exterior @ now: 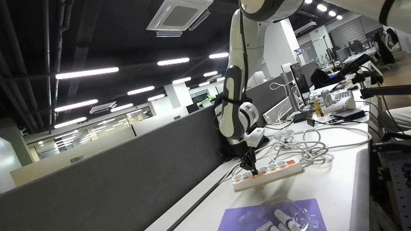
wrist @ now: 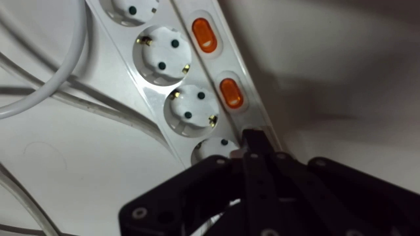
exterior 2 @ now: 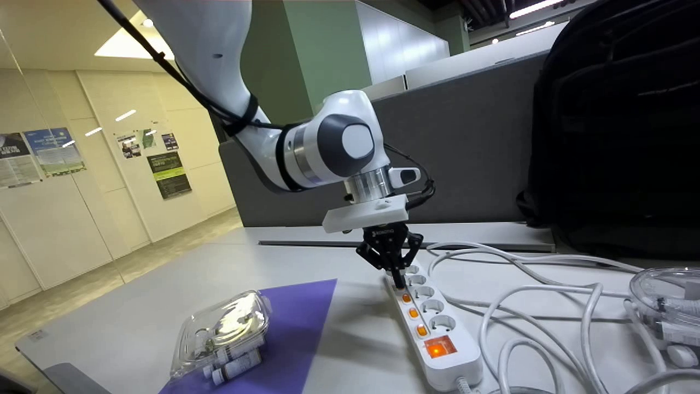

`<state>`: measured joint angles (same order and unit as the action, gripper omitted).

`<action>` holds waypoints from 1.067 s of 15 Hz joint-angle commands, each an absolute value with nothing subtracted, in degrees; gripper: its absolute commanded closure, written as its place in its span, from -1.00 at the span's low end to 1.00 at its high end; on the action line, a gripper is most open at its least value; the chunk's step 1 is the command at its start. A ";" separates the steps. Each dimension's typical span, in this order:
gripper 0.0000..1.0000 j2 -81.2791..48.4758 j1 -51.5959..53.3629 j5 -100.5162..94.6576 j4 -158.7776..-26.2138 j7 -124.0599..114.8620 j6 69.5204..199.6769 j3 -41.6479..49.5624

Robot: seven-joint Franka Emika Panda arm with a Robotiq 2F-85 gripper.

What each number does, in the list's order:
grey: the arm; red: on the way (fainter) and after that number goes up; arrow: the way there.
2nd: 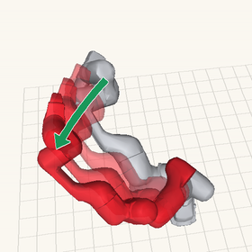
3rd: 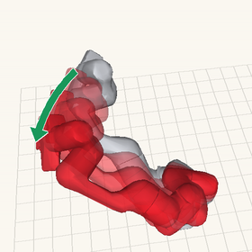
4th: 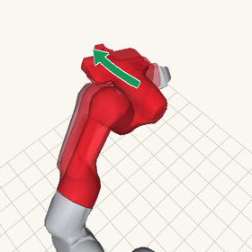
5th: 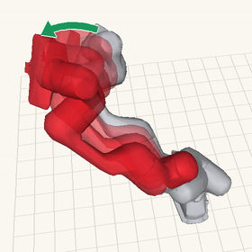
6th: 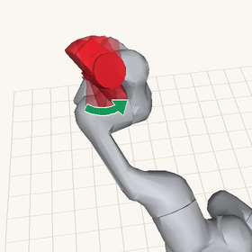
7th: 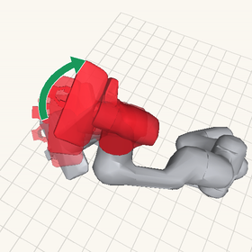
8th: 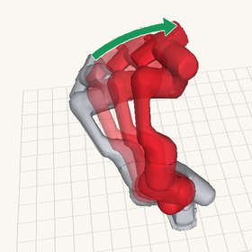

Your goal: Turn off the third switch from the left on the adapter

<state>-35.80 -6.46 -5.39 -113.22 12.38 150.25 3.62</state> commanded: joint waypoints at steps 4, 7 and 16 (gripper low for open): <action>1.00 -40.34 -2.31 -7.22 -114.22 2.74 160.61 7.87; 1.00 -40.90 -1.55 -6.86 -114.40 1.55 160.94 8.18; 1.00 -29.81 -5.96 -1.10 -121.62 5.09 162.78 1.56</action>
<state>-35.02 -4.40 -3.19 -116.92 5.04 161.26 4.19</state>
